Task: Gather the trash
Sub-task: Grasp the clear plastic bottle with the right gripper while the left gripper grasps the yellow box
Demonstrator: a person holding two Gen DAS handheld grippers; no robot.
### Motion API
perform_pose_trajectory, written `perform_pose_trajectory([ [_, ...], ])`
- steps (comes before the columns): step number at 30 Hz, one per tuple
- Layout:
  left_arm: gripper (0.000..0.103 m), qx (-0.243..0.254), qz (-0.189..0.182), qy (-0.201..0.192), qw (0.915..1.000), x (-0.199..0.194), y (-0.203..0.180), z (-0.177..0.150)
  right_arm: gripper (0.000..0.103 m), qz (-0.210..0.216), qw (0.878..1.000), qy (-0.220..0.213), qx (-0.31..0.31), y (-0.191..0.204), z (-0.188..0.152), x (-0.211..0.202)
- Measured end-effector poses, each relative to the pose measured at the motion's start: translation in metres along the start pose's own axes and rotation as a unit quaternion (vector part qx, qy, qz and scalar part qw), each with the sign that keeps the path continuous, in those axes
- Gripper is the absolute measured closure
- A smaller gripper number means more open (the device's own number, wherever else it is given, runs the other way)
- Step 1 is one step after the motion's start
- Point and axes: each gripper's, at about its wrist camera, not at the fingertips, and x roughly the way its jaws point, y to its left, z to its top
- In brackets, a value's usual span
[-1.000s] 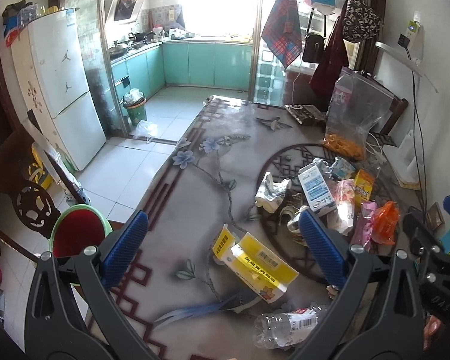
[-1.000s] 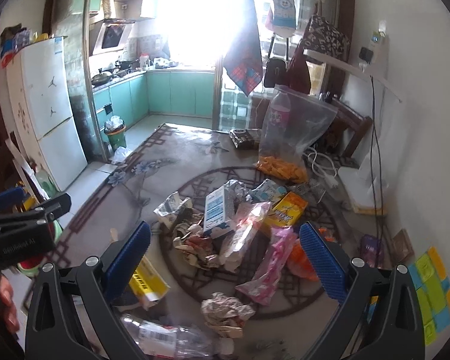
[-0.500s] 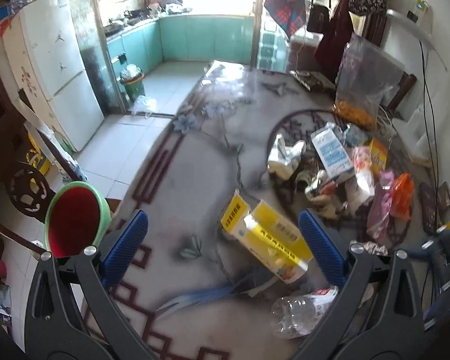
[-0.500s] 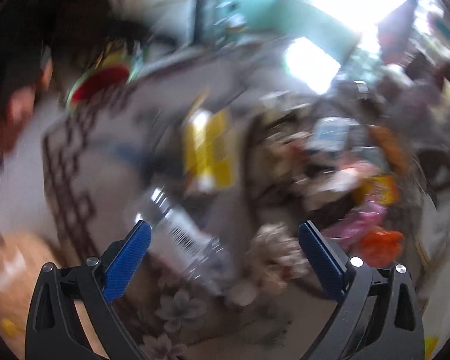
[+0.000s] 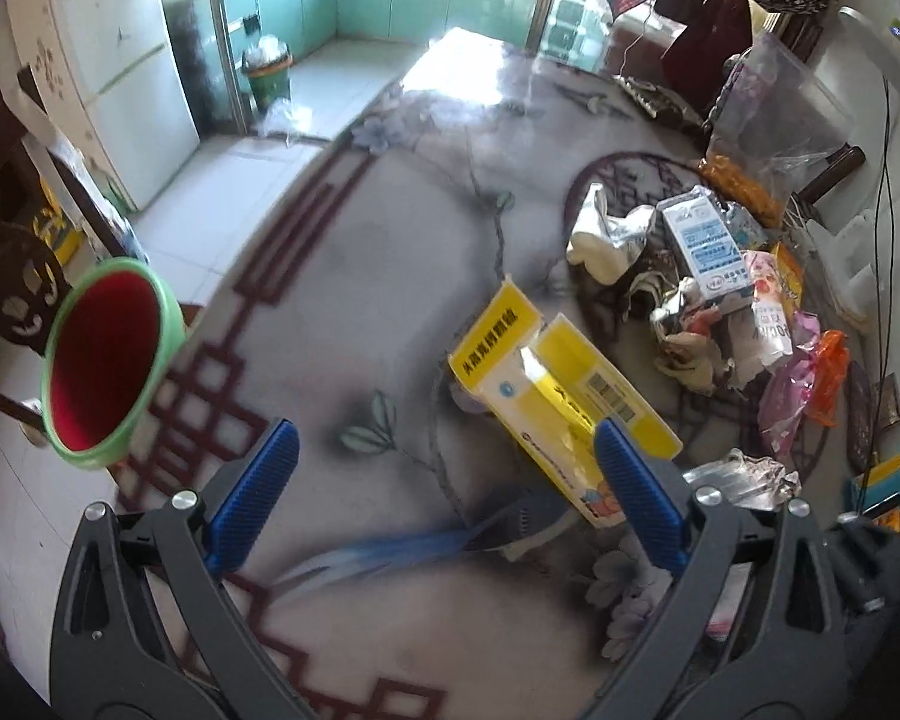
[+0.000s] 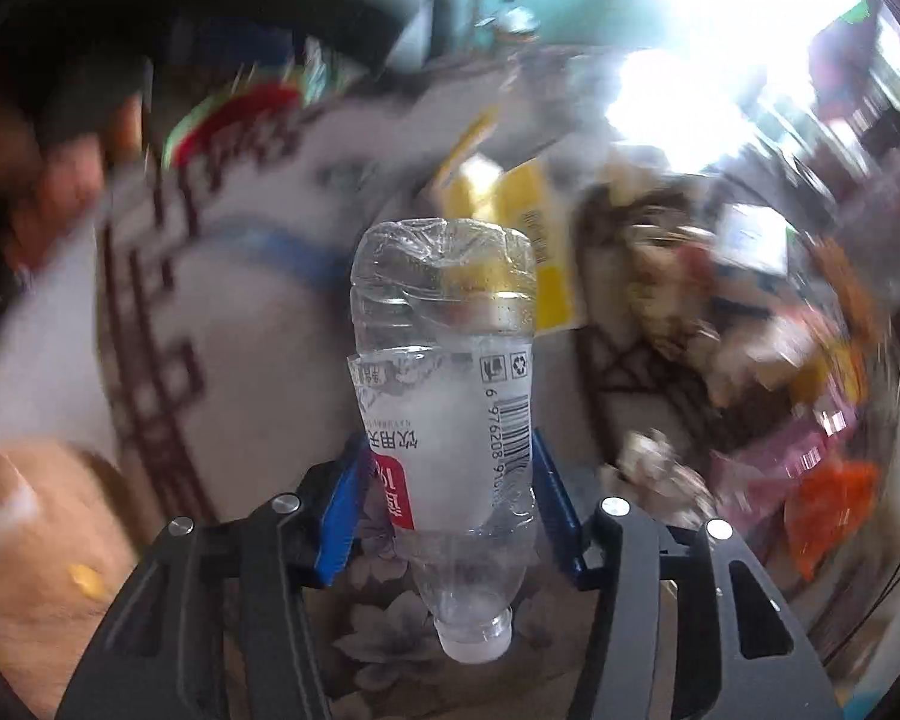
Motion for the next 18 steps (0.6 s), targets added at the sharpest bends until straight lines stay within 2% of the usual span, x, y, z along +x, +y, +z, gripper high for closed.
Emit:
perform_pose_trajectory([
  [2, 0.006, -0.008, -0.009, 0.013, 0.9998, 0.009, -0.005, 0.0, 0.053, 0.0, 0.997, -0.039, 0.062, -0.024, -0.003, -0.029],
  [6, 0.006, -0.03, -0.029, 0.047, 0.998, 0.037, -0.025, 0.001, 0.053, -0.045, 0.982, -0.104, 0.149, -0.058, -0.012, -0.074],
  [9, 0.006, -0.065, -0.011, 0.066, 0.9957, 0.062, -0.041, 0.005, 0.053, -0.05, 0.975, -0.124, 0.18, -0.065, -0.016, -0.09],
  [12, 0.006, -0.072, 0.022, 0.072, 0.9946, 0.08, -0.056, 0.005, 0.053, -0.059, 0.974, -0.121, 0.184, -0.061, -0.019, -0.092],
  [14, 0.015, -0.071, 0.036, 0.071, 0.9943, 0.085, -0.063, 0.002, 0.053, -0.058, 0.974, -0.118, 0.187, -0.06, -0.02, -0.093],
  [16, 0.041, -0.07, 0.026, 0.064, 0.9952, 0.086, -0.065, -0.002, 0.053, -0.053, 0.972, -0.116, 0.195, -0.056, -0.021, -0.089],
  [18, 0.059, -0.059, 0.017, 0.05, 0.9969, 0.082, -0.068, -0.003, 0.053, -0.048, 0.971, -0.117, 0.201, -0.057, -0.02, -0.088],
])
